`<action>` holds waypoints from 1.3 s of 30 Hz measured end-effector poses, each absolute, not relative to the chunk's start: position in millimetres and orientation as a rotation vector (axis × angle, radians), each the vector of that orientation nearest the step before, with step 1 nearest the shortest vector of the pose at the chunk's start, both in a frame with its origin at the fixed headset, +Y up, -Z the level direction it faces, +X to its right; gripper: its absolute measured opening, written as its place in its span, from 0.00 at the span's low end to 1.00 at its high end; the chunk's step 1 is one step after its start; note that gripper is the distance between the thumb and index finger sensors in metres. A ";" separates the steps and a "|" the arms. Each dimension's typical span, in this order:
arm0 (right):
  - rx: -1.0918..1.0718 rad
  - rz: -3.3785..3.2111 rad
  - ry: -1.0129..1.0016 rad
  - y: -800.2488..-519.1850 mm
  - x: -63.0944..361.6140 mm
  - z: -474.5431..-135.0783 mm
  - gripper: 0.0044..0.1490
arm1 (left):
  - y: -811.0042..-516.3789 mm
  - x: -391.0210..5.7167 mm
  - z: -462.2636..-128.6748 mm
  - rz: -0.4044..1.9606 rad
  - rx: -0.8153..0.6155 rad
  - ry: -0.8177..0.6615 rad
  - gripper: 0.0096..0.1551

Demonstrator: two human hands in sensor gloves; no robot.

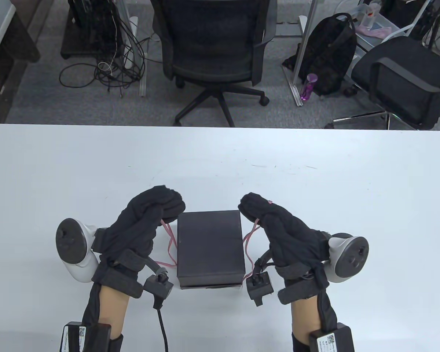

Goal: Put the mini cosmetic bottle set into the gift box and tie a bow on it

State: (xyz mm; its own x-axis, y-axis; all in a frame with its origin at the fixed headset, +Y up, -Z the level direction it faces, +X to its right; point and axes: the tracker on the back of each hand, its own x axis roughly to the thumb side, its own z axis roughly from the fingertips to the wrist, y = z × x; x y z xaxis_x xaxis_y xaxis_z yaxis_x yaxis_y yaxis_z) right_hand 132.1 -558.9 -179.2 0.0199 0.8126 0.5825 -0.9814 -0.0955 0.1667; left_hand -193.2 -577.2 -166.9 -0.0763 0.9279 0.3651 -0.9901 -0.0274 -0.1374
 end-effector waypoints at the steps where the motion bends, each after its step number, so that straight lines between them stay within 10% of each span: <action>1: 0.641 1.562 -0.331 -561.6 131.0 -179.4 0.29 | -578.4 -192.2 -166.4 1.606 0.190 -0.412 0.25; 17: 0.637 1.869 -0.315 -632.2 103.4 -160.4 0.33 | -660.2 -159.1 -146.5 1.470 0.223 -0.368 0.32; 29: 0.753 2.150 -0.276 -643.9 73.7 -148.8 0.45 | -679.0 -137.2 -143.8 1.518 -0.019 -0.554 0.43; 39: 0.689 2.304 -0.435 -647.4 59.5 -139.9 0.35 | -680.7 -122.5 -136.7 1.568 -0.150 -0.633 0.43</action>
State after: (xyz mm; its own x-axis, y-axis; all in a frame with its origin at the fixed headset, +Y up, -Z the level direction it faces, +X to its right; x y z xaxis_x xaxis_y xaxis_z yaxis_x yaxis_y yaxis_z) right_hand 59.5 -647.4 -139.9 -0.6256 0.5171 0.5841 -0.6945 -0.7102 -0.1151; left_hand -122.5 -680.7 -136.7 -0.1178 0.9532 0.2784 -0.8792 0.0302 -0.4755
